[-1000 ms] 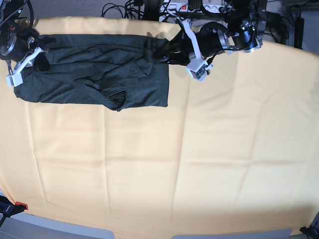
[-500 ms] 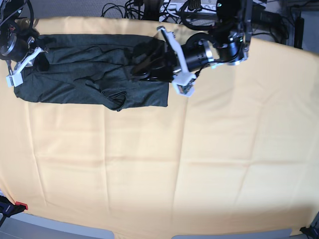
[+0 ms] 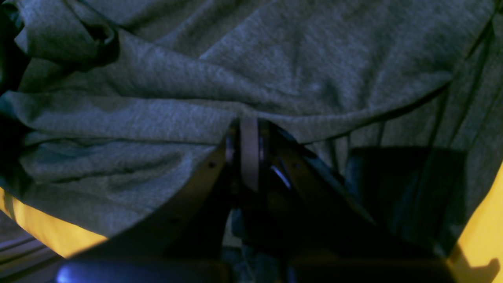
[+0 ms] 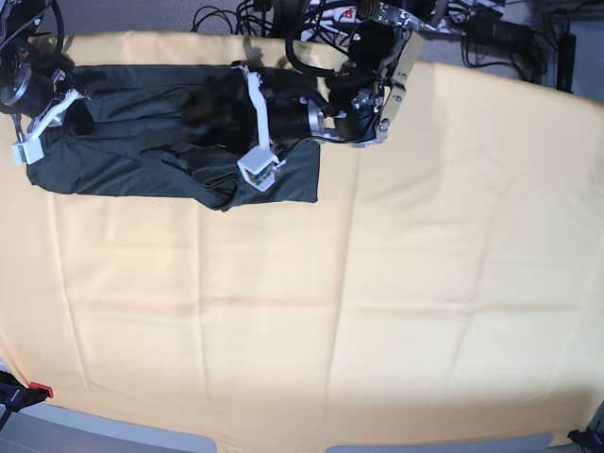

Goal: Fold the T-shirt properly
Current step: 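Regrasp the folded end with the left gripper and push it further toward the right gripper, then grasp the strip's other end with the right gripper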

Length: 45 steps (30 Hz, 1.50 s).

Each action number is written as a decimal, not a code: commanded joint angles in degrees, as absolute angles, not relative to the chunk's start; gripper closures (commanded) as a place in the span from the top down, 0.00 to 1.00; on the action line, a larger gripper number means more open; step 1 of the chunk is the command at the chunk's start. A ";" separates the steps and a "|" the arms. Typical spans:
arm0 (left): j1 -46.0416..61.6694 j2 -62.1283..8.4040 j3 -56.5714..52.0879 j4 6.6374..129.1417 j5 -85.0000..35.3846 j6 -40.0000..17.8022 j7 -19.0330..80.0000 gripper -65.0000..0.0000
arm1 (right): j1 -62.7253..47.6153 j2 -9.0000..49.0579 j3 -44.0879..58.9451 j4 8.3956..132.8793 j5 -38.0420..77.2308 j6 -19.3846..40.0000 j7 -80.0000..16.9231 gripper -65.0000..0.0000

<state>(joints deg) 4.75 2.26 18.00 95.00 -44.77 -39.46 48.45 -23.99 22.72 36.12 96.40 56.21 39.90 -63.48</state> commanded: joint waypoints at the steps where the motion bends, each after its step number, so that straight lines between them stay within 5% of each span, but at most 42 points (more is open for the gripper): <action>1: 3.95 3.03 18.09 96.57 -47.57 -40.00 47.92 0.52 | -23.94 23.86 36.42 97.01 57.04 40.00 -63.22 0.00; 4: 3.95 3.01 17.82 98.65 -48.73 -40.00 48.10 0.57 | -23.88 23.88 36.42 97.01 57.14 40.00 -63.07 0.00; 8: 3.95 2.85 15.49 102.83 -48.31 -40.00 48.12 0.53 | -22.20 23.99 36.45 97.01 58.61 40.00 -63.02 0.36; 10: 3.95 2.85 13.45 104.51 -48.31 -40.00 48.36 0.43 | -20.93 23.99 36.49 97.01 59.48 40.00 -63.05 0.47; 15: 4.03 2.83 7.35 105.65 -47.20 -40.00 49.65 0.00 | -17.47 23.99 38.15 97.01 63.05 40.00 -63.20 0.48; 26: 4.27 -3.95 12.84 102.41 -32.49 -40.00 49.19 0.00 | -14.63 24.01 48.80 97.01 66.04 40.00 -65.23 0.49; 29: 4.27 -5.52 16.51 101.38 -27.70 -40.00 48.01 0.00 | -15.64 24.56 50.81 97.01 64.12 40.00 -64.75 0.57; 36: 4.23 -7.33 18.37 100.62 -24.08 -37.63 46.30 0.00 | -19.09 26.59 51.07 96.99 46.06 30.87 -59.02 0.65; 45: 4.27 -7.81 18.37 100.62 -24.58 -37.65 46.35 0.00 | -20.32 26.68 51.18 89.56 45.98 25.69 -59.33 0.65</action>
